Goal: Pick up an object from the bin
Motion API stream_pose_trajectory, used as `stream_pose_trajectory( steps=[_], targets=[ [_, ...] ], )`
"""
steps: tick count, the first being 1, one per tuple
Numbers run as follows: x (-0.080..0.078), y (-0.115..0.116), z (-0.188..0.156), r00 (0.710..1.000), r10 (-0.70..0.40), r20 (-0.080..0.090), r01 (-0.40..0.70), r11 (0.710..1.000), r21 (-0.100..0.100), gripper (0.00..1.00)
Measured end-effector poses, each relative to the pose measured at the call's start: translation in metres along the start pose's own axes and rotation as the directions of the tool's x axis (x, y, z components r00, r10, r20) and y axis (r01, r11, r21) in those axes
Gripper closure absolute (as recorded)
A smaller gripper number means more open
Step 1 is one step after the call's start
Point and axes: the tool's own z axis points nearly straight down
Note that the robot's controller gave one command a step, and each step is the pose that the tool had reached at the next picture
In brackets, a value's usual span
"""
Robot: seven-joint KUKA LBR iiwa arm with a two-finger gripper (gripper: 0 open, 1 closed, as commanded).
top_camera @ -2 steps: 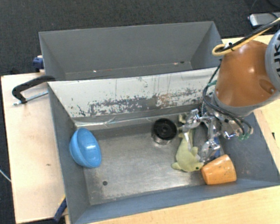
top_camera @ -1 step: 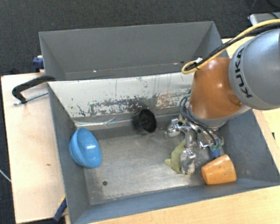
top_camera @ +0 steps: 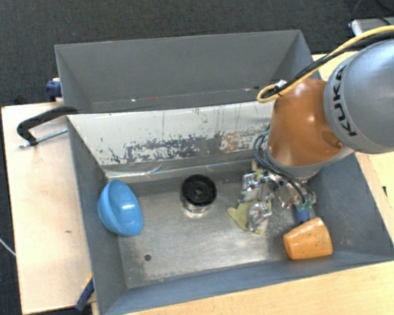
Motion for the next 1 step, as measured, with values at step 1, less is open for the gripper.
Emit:
stream_pose_trajectory(
  steps=[1],
  targets=[
    [0.0187, 0.0043, -0.1605, 0.97, -0.244, 0.013, 0.244, 0.97, 0.005, 1.0]
  ],
)
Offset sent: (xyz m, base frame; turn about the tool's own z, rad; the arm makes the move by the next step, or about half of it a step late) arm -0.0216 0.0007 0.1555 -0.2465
